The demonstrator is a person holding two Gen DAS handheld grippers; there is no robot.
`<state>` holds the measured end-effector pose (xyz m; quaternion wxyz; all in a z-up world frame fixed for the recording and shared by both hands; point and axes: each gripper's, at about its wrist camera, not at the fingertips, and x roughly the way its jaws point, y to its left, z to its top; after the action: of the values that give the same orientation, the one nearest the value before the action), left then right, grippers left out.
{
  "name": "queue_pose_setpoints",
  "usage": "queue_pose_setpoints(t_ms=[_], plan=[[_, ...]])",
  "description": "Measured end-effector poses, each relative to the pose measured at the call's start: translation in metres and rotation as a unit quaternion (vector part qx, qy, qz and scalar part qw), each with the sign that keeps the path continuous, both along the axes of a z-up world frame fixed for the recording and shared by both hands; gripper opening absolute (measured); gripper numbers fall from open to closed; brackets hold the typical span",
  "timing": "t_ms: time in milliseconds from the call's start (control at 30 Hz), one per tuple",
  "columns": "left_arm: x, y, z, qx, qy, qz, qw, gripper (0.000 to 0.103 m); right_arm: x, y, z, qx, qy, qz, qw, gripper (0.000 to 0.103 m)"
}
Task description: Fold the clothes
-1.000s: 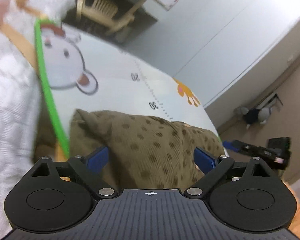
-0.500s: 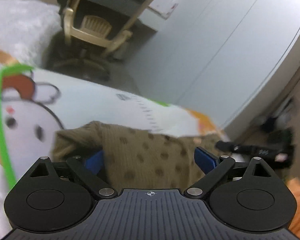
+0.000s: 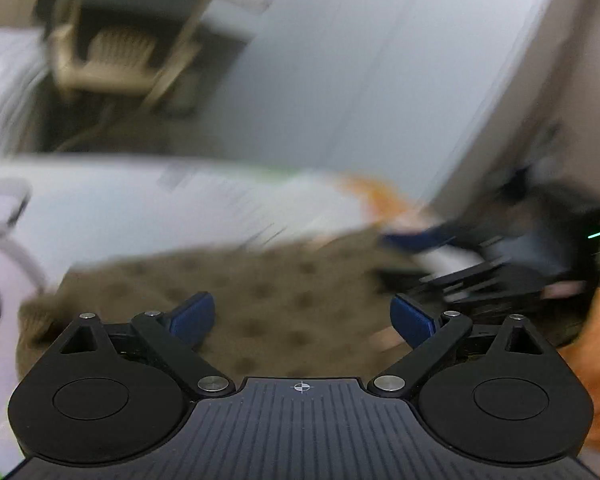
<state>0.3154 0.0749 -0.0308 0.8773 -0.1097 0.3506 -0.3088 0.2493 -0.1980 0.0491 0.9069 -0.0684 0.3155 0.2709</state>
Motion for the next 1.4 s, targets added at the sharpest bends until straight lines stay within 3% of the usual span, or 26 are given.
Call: queue_pose_setpoints(t_ms=[33,67,133,200,267,333,400,500,633,767,900,1000,1100,1233,1300,1400], plan=[[0.006,0.000,-0.014,0.014,0.011,0.006,0.9998,0.097,0.000,-0.006,-0.004,-0.001,0.004,-0.001,1.000,0.069],[0.002,0.008,-0.014,-0.002,0.003,0.005,1.0000,0.097,-0.002,-0.015,-0.002,0.009,0.010,-0.008,1.000,0.069],[-0.007,0.020,-0.004,-0.010,0.012,0.033,0.9993,0.097,-0.008,-0.032,0.003,0.025,0.017,-0.024,0.999,0.068],[-0.018,0.029,0.008,-0.015,0.013,0.054,0.9984,0.097,-0.030,-0.041,0.016,0.008,-0.009,-0.042,0.999,0.068],[-0.036,0.023,0.020,-0.019,-0.007,0.037,0.9991,0.098,-0.051,-0.046,0.023,-0.002,-0.032,-0.042,0.999,0.068],[-0.055,0.017,0.032,-0.023,-0.028,0.020,0.9992,0.098,-0.068,-0.044,0.020,0.003,-0.025,-0.033,0.999,0.068],[-0.062,0.000,0.024,-0.003,-0.017,0.000,0.9998,0.099,-0.074,-0.038,0.003,-0.008,0.007,-0.023,1.000,0.068],[-0.075,-0.019,0.005,0.053,-0.019,0.002,0.9984,0.099,-0.084,-0.030,-0.021,-0.040,-0.002,-0.026,0.999,0.070],[-0.096,-0.036,0.000,0.124,-0.043,0.013,0.9913,0.099,-0.087,-0.034,-0.017,-0.040,0.006,-0.036,0.999,0.071],[-0.104,-0.044,0.003,0.158,-0.044,0.013,0.9864,0.100,-0.093,-0.040,-0.015,-0.042,0.010,-0.043,0.998,0.076],[-0.112,-0.042,0.021,0.110,-0.066,0.005,0.9918,0.101,-0.101,-0.037,-0.001,-0.031,-0.021,-0.050,0.998,0.076],[-0.107,-0.049,0.016,0.151,-0.087,0.057,0.9831,0.101,-0.093,-0.023,0.013,-0.013,-0.042,-0.036,0.998,0.076],[-0.091,-0.048,-0.005,0.181,-0.039,0.108,0.9768,0.101,-0.088,0.005,0.018,-0.012,-0.055,0.001,0.998,0.076],[-0.095,-0.047,-0.012,0.187,-0.047,0.113,0.9746,0.102,-0.087,0.044,-0.002,-0.038,-0.038,0.065,0.996,0.077],[-0.096,-0.046,-0.014,0.201,-0.048,0.116,0.9715,0.103,-0.086,0.046,-0.014,-0.053,-0.031,0.070,0.996,0.080],[-0.099,-0.044,-0.013,0.187,-0.045,0.114,0.9747,0.103,-0.089,0.040,-0.017,-0.055,-0.024,0.067,0.996,0.081]])
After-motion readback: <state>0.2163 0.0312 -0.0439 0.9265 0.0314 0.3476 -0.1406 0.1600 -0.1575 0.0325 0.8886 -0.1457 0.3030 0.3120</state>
